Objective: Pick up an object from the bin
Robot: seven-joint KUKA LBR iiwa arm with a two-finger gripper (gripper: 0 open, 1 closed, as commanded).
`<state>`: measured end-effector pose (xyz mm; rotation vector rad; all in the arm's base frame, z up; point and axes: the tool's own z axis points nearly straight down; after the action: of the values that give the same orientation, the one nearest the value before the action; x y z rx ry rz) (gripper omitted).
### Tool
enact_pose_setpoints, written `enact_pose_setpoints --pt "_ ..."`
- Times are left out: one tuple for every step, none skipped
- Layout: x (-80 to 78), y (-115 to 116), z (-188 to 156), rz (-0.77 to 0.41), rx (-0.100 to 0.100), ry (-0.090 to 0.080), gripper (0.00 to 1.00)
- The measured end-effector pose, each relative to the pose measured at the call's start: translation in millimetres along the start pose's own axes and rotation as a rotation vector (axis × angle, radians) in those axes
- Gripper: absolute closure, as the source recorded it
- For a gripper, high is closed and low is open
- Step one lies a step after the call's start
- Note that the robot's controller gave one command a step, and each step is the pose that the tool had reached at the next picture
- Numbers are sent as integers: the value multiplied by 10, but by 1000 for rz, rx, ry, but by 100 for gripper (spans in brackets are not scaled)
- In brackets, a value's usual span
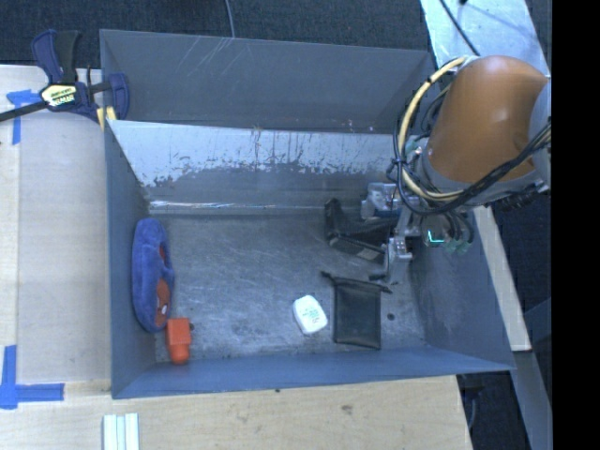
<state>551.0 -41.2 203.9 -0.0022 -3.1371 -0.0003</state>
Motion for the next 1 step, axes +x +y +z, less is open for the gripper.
enact_pose_setpoints --pt "-539 -413 1296 325 -6 -18 0"
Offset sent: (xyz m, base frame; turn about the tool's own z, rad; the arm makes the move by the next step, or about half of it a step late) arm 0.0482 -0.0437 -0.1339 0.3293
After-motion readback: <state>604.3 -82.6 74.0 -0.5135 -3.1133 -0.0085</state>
